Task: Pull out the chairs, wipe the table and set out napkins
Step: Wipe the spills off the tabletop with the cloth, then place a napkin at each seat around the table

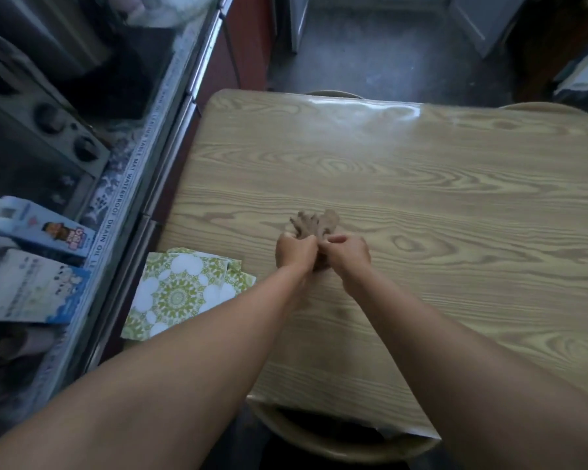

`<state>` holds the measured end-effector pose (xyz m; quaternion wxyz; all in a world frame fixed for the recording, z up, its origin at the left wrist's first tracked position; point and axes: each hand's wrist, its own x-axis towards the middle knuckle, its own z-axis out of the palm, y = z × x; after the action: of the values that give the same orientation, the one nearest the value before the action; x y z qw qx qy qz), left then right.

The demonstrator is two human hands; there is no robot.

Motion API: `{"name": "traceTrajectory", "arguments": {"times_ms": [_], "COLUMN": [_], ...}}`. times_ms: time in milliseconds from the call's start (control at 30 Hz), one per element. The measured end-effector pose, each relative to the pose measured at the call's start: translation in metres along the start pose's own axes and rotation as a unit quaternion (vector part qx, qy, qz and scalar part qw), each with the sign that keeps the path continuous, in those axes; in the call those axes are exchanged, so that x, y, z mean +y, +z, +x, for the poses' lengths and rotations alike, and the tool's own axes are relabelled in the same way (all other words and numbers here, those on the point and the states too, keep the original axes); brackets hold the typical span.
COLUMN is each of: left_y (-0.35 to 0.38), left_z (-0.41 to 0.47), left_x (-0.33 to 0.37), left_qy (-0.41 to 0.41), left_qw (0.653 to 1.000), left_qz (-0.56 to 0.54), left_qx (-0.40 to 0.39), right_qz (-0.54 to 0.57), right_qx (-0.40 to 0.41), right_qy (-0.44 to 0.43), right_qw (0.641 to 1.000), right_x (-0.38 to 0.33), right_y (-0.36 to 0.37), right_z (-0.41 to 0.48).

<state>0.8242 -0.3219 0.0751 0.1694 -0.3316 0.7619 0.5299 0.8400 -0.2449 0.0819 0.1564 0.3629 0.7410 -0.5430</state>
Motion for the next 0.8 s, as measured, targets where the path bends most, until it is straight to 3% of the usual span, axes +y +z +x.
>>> {"name": "traceTrajectory", "arguments": {"times_ms": [133, 267, 433, 700, 800], "left_y": [-0.055, -0.119, -0.17, -0.199, -0.207], "left_z": [0.022, 0.045, 0.05, 0.017, 0.012], "left_x": [0.028, 0.048, 0.03, -0.032, -0.058], "left_qy": [0.068, 0.099, 0.086, 0.121, 0.099], "left_qw": [0.991, 0.986, 0.991, 0.985, 0.983], "left_qz": [-0.098, -0.127, -0.068, 0.008, 0.062], "left_qx": [0.058, 0.04, 0.082, 0.123, 0.14], "right_qz": [0.071, 0.04, -0.015, -0.114, -0.131], "right_qx": [-0.028, -0.11, -0.128, -0.121, -0.142], "right_qy": [-0.066, -0.092, -0.086, -0.059, -0.031], "right_qw": [0.995, 0.989, 0.988, 0.984, 0.981], "right_x": [-0.047, -0.087, -0.079, -0.025, -0.008], "right_y": [0.031, 0.06, 0.081, 0.087, 0.092], "right_z": [-0.003, -0.009, -0.018, -0.038, -0.047]}}
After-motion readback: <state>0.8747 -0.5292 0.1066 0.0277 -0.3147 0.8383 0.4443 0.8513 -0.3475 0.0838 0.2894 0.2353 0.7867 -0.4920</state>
